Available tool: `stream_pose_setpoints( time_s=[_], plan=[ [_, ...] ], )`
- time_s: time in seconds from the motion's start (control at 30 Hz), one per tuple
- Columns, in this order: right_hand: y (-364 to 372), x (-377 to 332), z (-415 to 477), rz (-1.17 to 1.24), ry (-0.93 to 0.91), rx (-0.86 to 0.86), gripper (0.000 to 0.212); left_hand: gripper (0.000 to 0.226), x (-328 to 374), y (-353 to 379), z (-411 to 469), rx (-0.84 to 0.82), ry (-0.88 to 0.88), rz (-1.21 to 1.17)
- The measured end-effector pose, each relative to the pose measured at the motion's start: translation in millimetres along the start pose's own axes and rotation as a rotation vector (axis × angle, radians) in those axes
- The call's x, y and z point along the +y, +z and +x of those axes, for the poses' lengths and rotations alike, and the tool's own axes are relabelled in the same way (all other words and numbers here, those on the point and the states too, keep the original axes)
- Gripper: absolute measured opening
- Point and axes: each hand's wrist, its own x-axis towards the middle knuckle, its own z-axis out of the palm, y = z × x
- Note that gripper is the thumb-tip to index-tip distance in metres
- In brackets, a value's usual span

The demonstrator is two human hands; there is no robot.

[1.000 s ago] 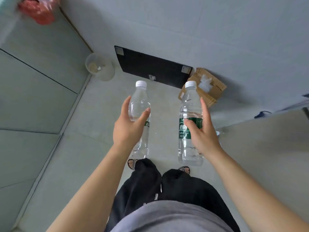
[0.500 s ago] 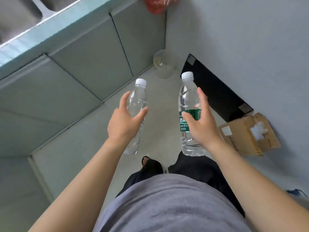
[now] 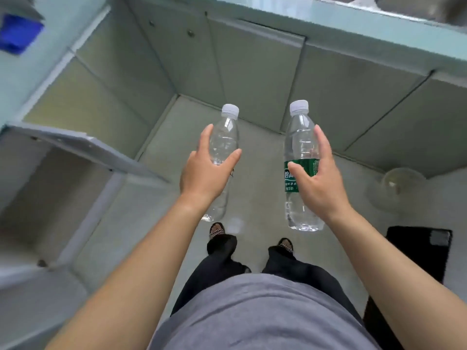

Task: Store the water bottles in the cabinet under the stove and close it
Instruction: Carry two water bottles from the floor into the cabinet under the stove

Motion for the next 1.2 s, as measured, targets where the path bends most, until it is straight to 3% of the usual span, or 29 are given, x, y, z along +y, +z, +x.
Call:
stream_pose_setpoints(
  time_s=[0.43,0.73,1.2],
  plan=[
    [180,-80,-12,-0.166,-0.262,-0.685,0.075,0.070,-144,-106,-68,0.495,-0.469,-0.252],
    [355,-145,-64,-0.271,-0.383,-0.952,0.072,0.068,-275,-214,-104,0.665,-0.646,-0.317],
    [532,-209,-80,-0.385,-0.549,-1.219,0.076,0.066,-393,-305,-91,0.785,-0.777,-0.342]
  ],
)
